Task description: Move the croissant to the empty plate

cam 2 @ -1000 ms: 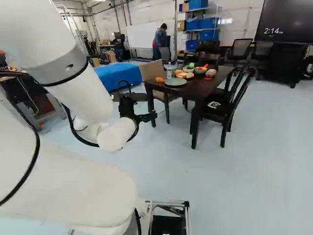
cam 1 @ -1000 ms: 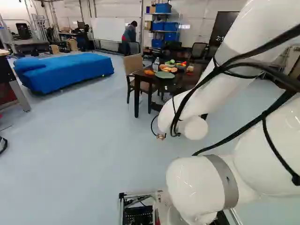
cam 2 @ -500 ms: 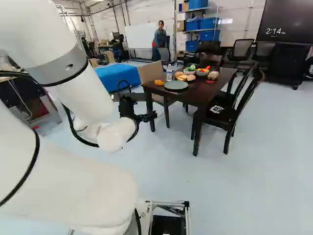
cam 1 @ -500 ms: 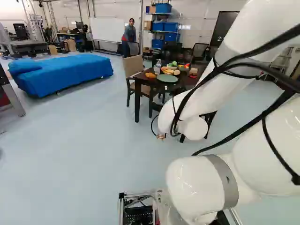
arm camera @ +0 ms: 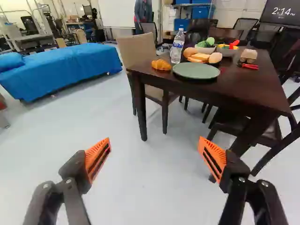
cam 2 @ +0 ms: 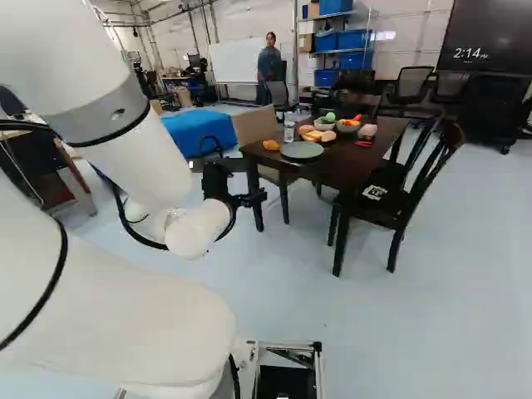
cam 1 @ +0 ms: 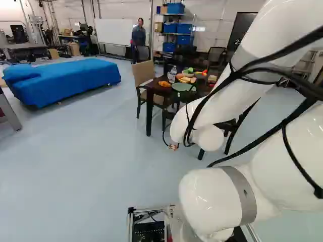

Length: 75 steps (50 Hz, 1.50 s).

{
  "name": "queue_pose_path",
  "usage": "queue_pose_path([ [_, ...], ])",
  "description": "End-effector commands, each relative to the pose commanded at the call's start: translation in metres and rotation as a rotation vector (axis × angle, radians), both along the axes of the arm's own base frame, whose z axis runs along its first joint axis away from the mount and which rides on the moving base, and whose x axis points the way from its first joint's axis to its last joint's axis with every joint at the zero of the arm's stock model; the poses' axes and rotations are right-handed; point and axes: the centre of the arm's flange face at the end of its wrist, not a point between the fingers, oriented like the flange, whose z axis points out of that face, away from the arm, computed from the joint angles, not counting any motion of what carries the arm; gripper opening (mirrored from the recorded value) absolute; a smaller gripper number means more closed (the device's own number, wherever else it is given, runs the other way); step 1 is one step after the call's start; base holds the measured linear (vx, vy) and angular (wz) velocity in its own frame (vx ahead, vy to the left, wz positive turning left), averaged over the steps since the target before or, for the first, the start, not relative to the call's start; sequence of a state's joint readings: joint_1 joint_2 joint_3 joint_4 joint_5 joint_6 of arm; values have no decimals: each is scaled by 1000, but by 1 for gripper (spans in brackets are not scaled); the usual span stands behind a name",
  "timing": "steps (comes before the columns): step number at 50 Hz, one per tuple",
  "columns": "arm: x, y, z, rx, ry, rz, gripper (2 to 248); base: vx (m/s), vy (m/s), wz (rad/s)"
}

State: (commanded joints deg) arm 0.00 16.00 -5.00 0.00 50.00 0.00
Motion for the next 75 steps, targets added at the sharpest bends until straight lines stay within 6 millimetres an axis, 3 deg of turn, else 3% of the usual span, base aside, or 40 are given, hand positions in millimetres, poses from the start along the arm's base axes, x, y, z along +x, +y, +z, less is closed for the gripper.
queue_pose_path([
  [75, 0, 0, 0, 0, 0, 0, 247, 148, 53, -18],
])
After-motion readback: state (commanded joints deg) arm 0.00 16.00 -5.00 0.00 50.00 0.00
